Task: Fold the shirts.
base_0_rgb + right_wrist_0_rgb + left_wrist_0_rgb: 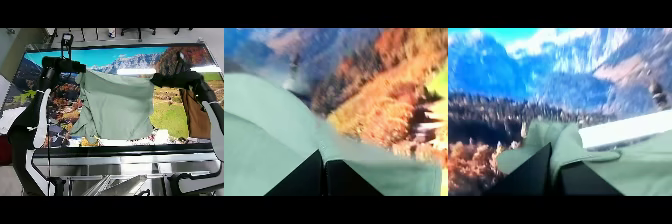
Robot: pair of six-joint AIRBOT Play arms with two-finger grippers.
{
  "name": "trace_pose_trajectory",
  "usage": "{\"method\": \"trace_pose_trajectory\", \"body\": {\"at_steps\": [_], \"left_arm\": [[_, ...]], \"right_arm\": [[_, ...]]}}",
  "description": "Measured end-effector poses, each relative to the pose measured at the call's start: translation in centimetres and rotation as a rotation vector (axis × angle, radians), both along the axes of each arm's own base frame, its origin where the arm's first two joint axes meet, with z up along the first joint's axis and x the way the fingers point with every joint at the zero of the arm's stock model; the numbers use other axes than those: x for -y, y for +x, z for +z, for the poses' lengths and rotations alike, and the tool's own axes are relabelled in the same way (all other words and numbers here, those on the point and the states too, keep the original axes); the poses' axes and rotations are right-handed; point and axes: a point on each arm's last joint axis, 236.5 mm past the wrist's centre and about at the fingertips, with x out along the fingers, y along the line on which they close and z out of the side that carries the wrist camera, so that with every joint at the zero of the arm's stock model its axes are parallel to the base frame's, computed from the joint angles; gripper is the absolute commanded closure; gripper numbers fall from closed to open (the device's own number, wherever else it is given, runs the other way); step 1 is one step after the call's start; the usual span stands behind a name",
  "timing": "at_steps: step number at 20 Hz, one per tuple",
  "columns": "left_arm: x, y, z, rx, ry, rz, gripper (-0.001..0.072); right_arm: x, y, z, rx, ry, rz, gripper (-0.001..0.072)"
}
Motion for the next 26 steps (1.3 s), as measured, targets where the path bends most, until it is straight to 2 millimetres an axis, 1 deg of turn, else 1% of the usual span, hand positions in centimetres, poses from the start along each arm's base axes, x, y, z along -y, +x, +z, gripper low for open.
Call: {"method": "trace_pose_trajectory", "body": {"at_steps": [1,2,3,4,5,7,8,9,10,11,12,14,15,16,17,19,21,22,24,26], "left_arm": [[-0.2,-0.1,-1.5,-0.033,0.008,0.002,0.0010],[-0.3,-0.2,-2.1,-0.051,0.011,0.005,0.0010],[-0.8,-0.6,-2.5,-0.079,0.018,0.010,0.0011],[-1.5,-1.1,-2.4,-0.104,0.024,0.018,0.0011],[-2.5,-1.7,-2.0,-0.132,0.031,0.028,0.0011],[-5.2,-3.7,-0.4,-0.182,0.054,0.047,0.0011],[-6.8,-5.2,0.2,-0.221,0.064,0.056,0.0011],[-8.2,-7.0,0.4,-0.274,0.059,0.057,0.0011],[-9.3,-9.0,0.4,-0.331,0.043,0.047,0.0011],[-9.9,-11.4,0.1,-0.400,0.007,0.022,0.0012],[-10.1,-13.8,-0.4,-0.468,-0.033,-0.009,0.0012],[-10.1,-19.1,-2.3,-0.603,-0.099,-0.073,0.0012],[-10.1,-21.4,-3.4,-0.658,-0.120,-0.101,0.0011],[-9.8,-23.9,-4.8,-0.711,-0.138,-0.128,0.0011],[-9.3,-25.9,-6.1,-0.752,-0.154,-0.160,0.0012],[-8.2,-29.2,-8.5,-0.808,-0.170,-0.209,0.0012],[-7.1,-31.2,-10.5,-0.833,-0.169,-0.256,0.0012],[-6.5,-31.9,-11.2,-0.838,-0.166,-0.275,0.0011],[-5.6,-32.2,-12.3,-0.819,-0.146,-0.302,0.0012],[-4.6,-32.5,-12.9,-0.805,-0.126,-0.333,0.0012]], "right_arm": [[0.0,0.1,-1.9,-0.033,0.007,-0.006,0.0575],[0.0,0.1,-3.0,-0.054,0.011,-0.008,0.0378],[0.2,0.2,-3.5,-0.063,0.016,-0.012,0.0330],[0.5,0.2,-3.4,-0.065,0.021,-0.012,0.0332],[1.0,0.1,-2.9,-0.064,0.025,-0.012,0.0347],[2.6,-0.6,-0.7,-0.055,0.034,-0.005,0.0347],[3.6,-1.5,0.3,-0.059,0.029,0.007,0.0347],[4.9,-2.8,1.0,-0.079,0.015,0.021,0.0347],[6.0,-4.3,1.3,-0.112,0.004,0.030,0.0347],[7.1,-6.3,1.2,-0.157,-0.014,0.043,0.0347],[8.0,-8.3,0.6,-0.207,-0.025,0.050,0.0346],[9.0,-12.9,-1.4,-0.325,-0.049,0.069,0.0342],[9.2,-15.1,-2.8,-0.384,-0.056,0.077,0.0342],[9.2,-16.8,-4.0,-0.433,-0.056,0.085,0.0342],[9.0,-18.8,-5.4,-0.492,-0.051,0.097,0.0342],[8.4,-21.6,-7.6,-0.575,-0.038,0.117,0.0342],[7.9,-23.4,-9.1,-0.630,-0.025,0.137,0.0342],[7.6,-23.9,-9.5,-0.649,-0.017,0.146,0.0342],[6.8,-24.6,-10.2,-0.672,-0.006,0.166,0.0341],[6.1,-24.9,-10.8,-0.688,-0.002,0.184,0.0341]]}}
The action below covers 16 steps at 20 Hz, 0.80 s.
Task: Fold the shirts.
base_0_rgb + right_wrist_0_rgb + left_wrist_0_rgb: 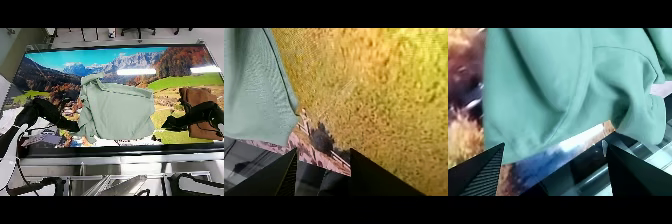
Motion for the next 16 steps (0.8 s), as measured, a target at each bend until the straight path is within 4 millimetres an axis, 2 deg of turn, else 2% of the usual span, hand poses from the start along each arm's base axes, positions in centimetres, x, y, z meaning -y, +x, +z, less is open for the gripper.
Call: {"method": "trace_pose_trajectory", "body": {"at_steps": [3,4,6,7,8,9,10,15,16], "left_arm": [[0.1,-0.4,-1.4,0.005,0.059,-0.053,0.0013],[0.0,-0.3,-1.9,0.005,0.080,-0.057,0.0066],[-0.3,-0.1,-2.9,0.007,0.115,-0.064,0.0373],[-0.4,0.2,-3.2,0.012,0.125,-0.059,0.0481],[-0.4,0.5,-3.4,0.015,0.134,-0.059,0.0490],[-0.3,0.9,-3.5,0.018,0.137,-0.054,0.0557],[-0.3,1.5,-3.4,0.029,0.141,-0.049,0.0695],[0.5,4.0,-2.3,0.073,0.142,-0.046,0.0696],[0.6,4.3,-2.1,0.076,0.141,-0.044,0.0696]], "right_arm": [[-1.2,0.0,-1.2,-0.020,0.012,0.021,0.0341],[-1.5,0.0,-1.5,-0.024,0.018,0.023,0.0341],[-2.4,0.2,-1.9,-0.029,0.039,0.028,0.0341],[-2.8,0.2,-1.9,-0.030,0.050,0.031,0.0341],[-3.2,0.4,-2.0,-0.026,0.059,0.030,0.0341],[-3.5,0.6,-2.1,-0.024,0.062,0.028,0.0341],[-3.7,0.7,-2.1,-0.020,0.067,0.027,0.0342],[-6.4,0.9,-3.0,-0.032,0.109,0.050,0.0347],[-7.2,0.8,-3.2,-0.036,0.121,0.067,0.0429]]}}
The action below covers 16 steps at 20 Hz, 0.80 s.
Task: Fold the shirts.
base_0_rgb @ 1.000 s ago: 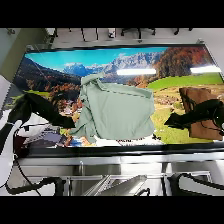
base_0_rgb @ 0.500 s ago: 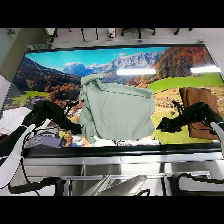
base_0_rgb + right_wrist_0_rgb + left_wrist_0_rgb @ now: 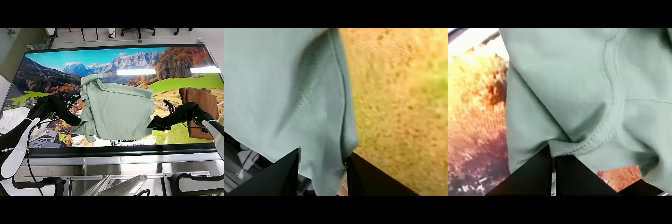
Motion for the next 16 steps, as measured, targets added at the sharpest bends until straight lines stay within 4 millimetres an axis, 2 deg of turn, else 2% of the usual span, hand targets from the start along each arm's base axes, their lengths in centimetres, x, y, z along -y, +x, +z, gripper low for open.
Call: {"method": "trace_pose_trajectory", "body": {"at_steps": [1,3,6,7,9,11,12,13,14,16], "left_arm": [[0.0,0.2,0.3,0.001,-0.001,0.002,0.0696],[0.0,0.2,1.0,-0.014,-0.003,-0.001,0.0696],[0.2,0.5,2.8,-0.015,-0.009,-0.005,0.0697],[0.4,0.9,4.3,0.009,-0.024,-0.005,0.0697],[1.1,2.0,8.6,0.078,-0.090,0.018,0.0697],[1.9,3.4,14.8,0.190,-0.206,0.061,0.0697],[2.4,4.2,22.3,0.319,-0.345,0.118,0.0697],[2.4,4.5,27.6,0.416,-0.431,0.164,0.0697],[2.0,4.3,33.7,0.539,-0.519,0.221,0.0697],[0.8,2.2,45.9,0.821,-0.660,0.321,0.0697]], "right_arm": [[-0.7,0.0,-0.2,0.004,0.008,0.013,0.0688],[-2.1,0.3,-0.3,0.026,0.032,0.032,0.0687],[-2.9,1.3,0.6,0.083,0.043,0.054,0.0688],[-3.1,1.8,1.8,0.108,0.060,0.058,0.0689],[-3.6,3.3,6.6,0.205,0.115,0.063,0.0689],[-2.8,5.7,12.8,0.358,0.135,0.038,0.0689],[-1.9,7.5,20.8,0.555,0.151,0.012,0.0689],[-1.1,8.1,27.0,0.707,0.151,-0.010,0.0689],[-0.3,8.0,33.0,0.861,0.133,-0.027,0.0690],[0.7,5.7,45.5,1.195,0.064,-0.065,0.0689]]}}
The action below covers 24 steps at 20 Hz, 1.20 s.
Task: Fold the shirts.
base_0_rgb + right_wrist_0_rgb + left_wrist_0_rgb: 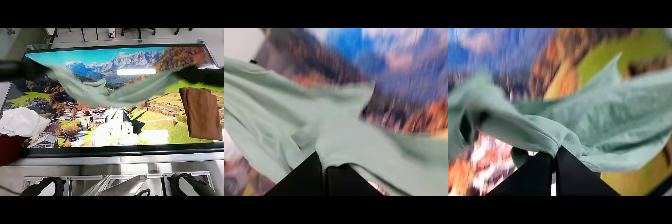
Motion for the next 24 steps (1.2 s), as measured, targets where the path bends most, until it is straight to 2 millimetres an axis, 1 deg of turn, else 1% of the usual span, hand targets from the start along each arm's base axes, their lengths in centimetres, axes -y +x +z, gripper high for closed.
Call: {"method": "trace_pose_trajectory", "body": {"at_steps": [1,2,3,4,5,6,7,8,9,10,11,12,13,14,15,16,18,19,20,21,22,24], "left_arm": [[-0.6,-2.3,6.3,0.158,-0.065,0.066,0.0697],[-1.1,-4.9,11.3,0.297,-0.114,0.119,0.0697],[-1.6,-8.7,16.8,0.463,-0.168,0.179,0.0697],[-2.0,-11.9,20.3,0.581,-0.199,0.228,0.0696],[-2.5,-15.5,23.6,0.702,-0.230,0.293,0.0696],[-3.0,-18.2,25.5,0.788,-0.243,0.349,0.0697],[-3.4,-20.5,26.8,0.854,-0.249,0.407,0.0697],[-3.8,-21.8,27.3,0.890,-0.247,0.453,0.0697],[-4.3,-22.2,27.0,0.897,-0.235,0.498,0.0697],[-4.9,-21.9,26.4,0.885,-0.227,0.538,0.0697],[-5.9,-20.8,25.3,0.846,-0.212,0.581,0.0696],[-6.8,-19.4,23.9,0.796,-0.201,0.609,0.0697],[-7.7,-17.6,22.1,0.731,-0.191,0.621,0.0697],[-8.4,-15.4,20.1,0.656,-0.184,0.614,0.0696],[-9.3,-12.8,17.4,0.561,-0.184,0.596,0.0696],[-9.8,-10.3,14.6,0.464,-0.189,0.568,0.0697],[-9.9,-4.8,7.9,0.257,-0.206,0.476,0.0697],[-9.2,-2.4,4.4,0.162,-0.210,0.425,0.0696],[-8.3,0.0,0.4,0.063,-0.196,0.381,0.0696],[-7.5,2.5,-4.2,-0.035,-0.161,0.353,0.0696],[-6.8,4.9,-9.1,-0.123,-0.112,0.339,0.0697],[-5.6,9.1,-17.5,-0.244,-0.020,0.336,0.0696]], "right_arm": [[0.4,-2.2,6.1,0.173,-0.028,-0.055,0.0690],[0.5,-4.5,11.0,0.321,-0.055,-0.107,0.0689],[0.5,-6.9,15.1,0.448,-0.073,-0.156,0.0689],[0.2,-9.7,18.8,0.568,-0.092,-0.200,0.0689],[-0.1,-11.7,21.1,0.646,-0.104,-0.228,0.0689],[-0.3,-13.2,22.7,0.705,-0.114,-0.252,0.0689],[-0.4,-14.3,23.9,0.746,-0.124,-0.275,0.0689],[-0.5,-14.9,24.5,0.768,-0.126,-0.282,0.0689],[-0.5,-15.0,24.7,0.772,-0.127,-0.284,0.0689],[-0.4,-14.6,24.6,0.763,-0.130,-0.283,0.0689],[0.0,-13.7,24.0,0.732,-0.134,-0.281,0.0689],[0.4,-12.4,22.9,0.682,-0.133,-0.269,0.0689],[0.8,-10.8,21.4,0.622,-0.127,-0.254,0.0689],[1.4,-8.9,19.6,0.552,-0.112,-0.236,0.0689],[1.8,-7.1,17.5,0.480,-0.094,-0.216,0.0689],[2.0,-4.9,14.8,0.392,-0.067,-0.190,0.0689],[2.1,-0.9,8.6,0.224,-0.024,-0.140,0.0689],[1.9,1.1,4.9,0.139,0.000,-0.119,0.0689],[1.6,2.9,0.9,0.056,0.023,-0.105,0.0689],[1.4,4.5,-3.0,-0.022,0.042,-0.106,0.0689],[1.5,6.3,-7.5,-0.105,0.052,-0.124,0.0689],[2.3,9.4,-16.0,-0.247,0.073,-0.192,0.0689]]}}
